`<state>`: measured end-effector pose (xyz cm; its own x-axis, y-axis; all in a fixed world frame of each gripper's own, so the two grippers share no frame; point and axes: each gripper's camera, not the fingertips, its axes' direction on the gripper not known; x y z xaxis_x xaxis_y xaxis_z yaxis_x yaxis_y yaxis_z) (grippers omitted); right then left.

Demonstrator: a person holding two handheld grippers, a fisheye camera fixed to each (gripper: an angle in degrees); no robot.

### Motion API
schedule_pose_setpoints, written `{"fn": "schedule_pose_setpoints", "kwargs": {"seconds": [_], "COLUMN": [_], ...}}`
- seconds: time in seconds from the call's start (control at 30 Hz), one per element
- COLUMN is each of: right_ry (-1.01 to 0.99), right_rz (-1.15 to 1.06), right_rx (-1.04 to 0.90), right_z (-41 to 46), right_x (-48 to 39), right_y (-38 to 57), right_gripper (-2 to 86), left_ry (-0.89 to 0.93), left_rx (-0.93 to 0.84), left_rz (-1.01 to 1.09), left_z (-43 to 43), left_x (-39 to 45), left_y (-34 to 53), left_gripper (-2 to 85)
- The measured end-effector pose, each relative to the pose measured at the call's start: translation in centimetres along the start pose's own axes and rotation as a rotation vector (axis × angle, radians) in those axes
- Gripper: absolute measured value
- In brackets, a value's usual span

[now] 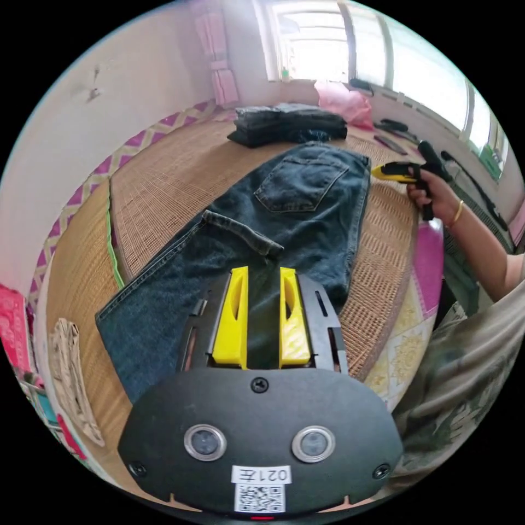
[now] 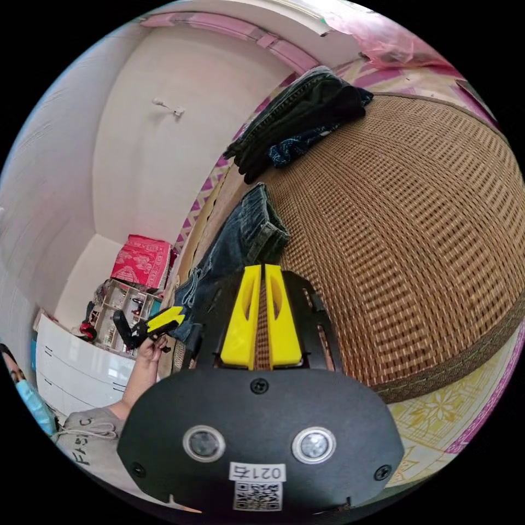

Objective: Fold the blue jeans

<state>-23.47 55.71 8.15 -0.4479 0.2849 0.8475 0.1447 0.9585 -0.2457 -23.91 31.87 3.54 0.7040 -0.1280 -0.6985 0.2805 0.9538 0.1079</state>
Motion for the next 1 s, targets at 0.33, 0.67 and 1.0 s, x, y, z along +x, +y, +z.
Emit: {"fn": "schedule_pose_setpoints", "kwargs": {"seconds": [0.33,0.67,1.0], "right_ry": [0.002,-0.012,-0.004], "right_rz": [-0.008,-0.005,0.001], "right_rx": [-0.055,-0.047,-0.052], "right_z": [1.5,1.7,2.0], "right_x": [2.8,5.2,6.7], "right_y": [0.8,2.1,3.1], "right_gripper": [-0.5,-0.7,-0.7], "left_ry": [0.079,0.403,0.123], "left_rx": [-0.138,0.011,-0.094], "left_rz": [0.032,-0.153,-0.038], "left_z": [5.9,9.1,13.4], "left_x": [-1.2,-10.1,-6.0], "left_y": [-6.2,-2.1,-0.8], "left_gripper": [6.1,3.7,9.0]}}
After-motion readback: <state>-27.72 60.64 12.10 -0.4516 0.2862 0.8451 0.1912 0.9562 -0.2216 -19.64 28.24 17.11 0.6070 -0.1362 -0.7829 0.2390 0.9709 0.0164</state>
